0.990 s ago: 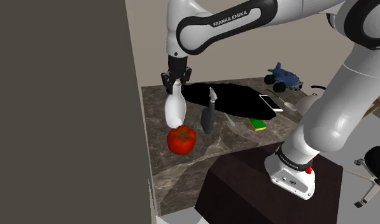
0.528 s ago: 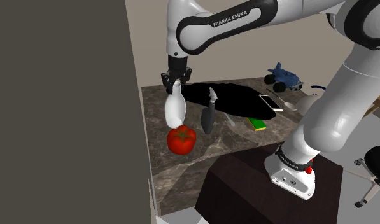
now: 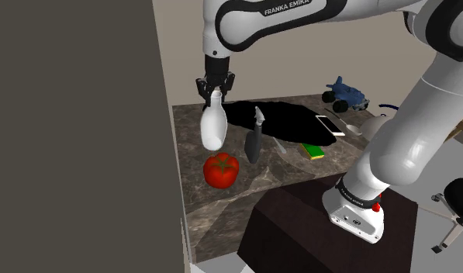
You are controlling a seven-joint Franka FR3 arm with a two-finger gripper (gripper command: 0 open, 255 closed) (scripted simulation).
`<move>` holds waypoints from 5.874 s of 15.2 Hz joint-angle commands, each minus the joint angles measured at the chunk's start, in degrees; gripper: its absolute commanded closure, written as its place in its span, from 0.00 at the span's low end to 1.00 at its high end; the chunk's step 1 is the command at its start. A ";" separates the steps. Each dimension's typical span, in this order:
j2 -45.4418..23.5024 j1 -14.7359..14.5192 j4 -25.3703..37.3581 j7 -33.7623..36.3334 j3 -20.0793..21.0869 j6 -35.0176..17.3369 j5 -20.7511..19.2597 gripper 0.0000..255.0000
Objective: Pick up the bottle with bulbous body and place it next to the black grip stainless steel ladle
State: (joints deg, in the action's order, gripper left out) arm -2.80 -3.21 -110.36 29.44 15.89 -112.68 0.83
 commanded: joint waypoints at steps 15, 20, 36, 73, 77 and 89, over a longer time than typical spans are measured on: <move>1.31 0.07 10.83 0.02 -0.03 12.08 0.31 1.00; 1.03 0.04 15.01 0.16 -0.01 16.00 0.22 1.00; -2.62 -0.49 32.07 1.12 0.35 29.54 -0.81 1.00; 7.28 14.16 23.40 -25.03 -11.42 31.17 0.76 1.00; 7.85 16.61 20.42 -30.53 -14.37 28.88 0.44 1.00; 3.51 23.87 18.71 -46.35 -22.82 23.10 -0.13 1.00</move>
State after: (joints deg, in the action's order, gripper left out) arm 1.22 19.97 -91.42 -15.39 -6.19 -88.80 0.70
